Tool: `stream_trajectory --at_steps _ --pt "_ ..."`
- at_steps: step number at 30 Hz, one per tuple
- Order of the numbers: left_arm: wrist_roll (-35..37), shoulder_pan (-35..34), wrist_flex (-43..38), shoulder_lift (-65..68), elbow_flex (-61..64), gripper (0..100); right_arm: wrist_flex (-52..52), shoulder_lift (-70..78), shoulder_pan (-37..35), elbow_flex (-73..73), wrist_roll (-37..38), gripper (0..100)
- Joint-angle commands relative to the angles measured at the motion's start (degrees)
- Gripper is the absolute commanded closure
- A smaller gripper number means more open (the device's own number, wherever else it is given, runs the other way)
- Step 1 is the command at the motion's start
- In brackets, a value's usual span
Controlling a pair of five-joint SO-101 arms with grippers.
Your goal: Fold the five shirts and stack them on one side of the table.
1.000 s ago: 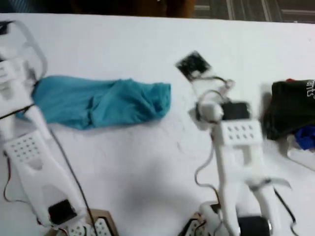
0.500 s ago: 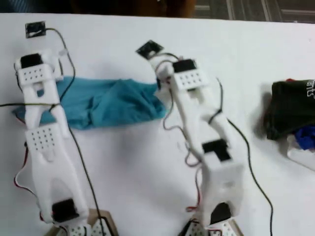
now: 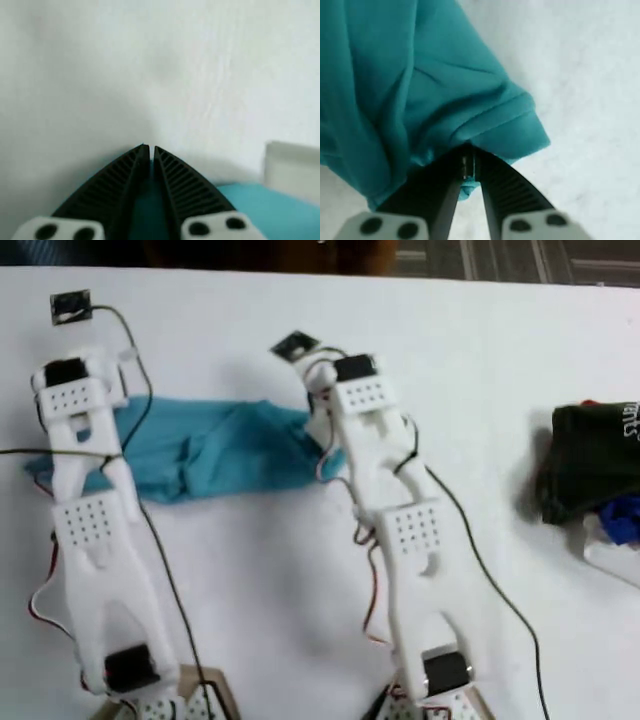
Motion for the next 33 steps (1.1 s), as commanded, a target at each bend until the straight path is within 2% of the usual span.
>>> stream_trajectory --at_steps 1,5,13,23,25,29,33 --pt "-0.79 -1.41 -2.02 -0.79 -1.98 96 5.41 2.59 2.07 -7.12 -0.18 98.1" --pt "-0.79 -1.58 -2.29 -0.70 -1.80 96 9.19 4.00 3.91 -12.57 -0.18 98.1" --pt "-0.79 -2.11 -4.04 -0.62 -1.71 96 9.36 3.82 7.78 -12.57 4.57 98.1" --pt "-0.44 -5.19 -4.92 -0.97 -6.11 96 9.36 0.84 7.87 -13.71 4.57 98.1" --pt "0.26 -6.59 -1.58 -1.32 -8.48 95 9.27 -1.63 7.78 -13.89 4.57 98.1" --pt "1.76 -6.59 13.98 -2.99 -14.64 93 9.27 -5.41 5.32 -13.89 4.57 98.1" --pt "8.44 -6.95 19.96 -5.71 -19.30 92 9.27 -6.81 1.27 -13.89 4.57 98.1"
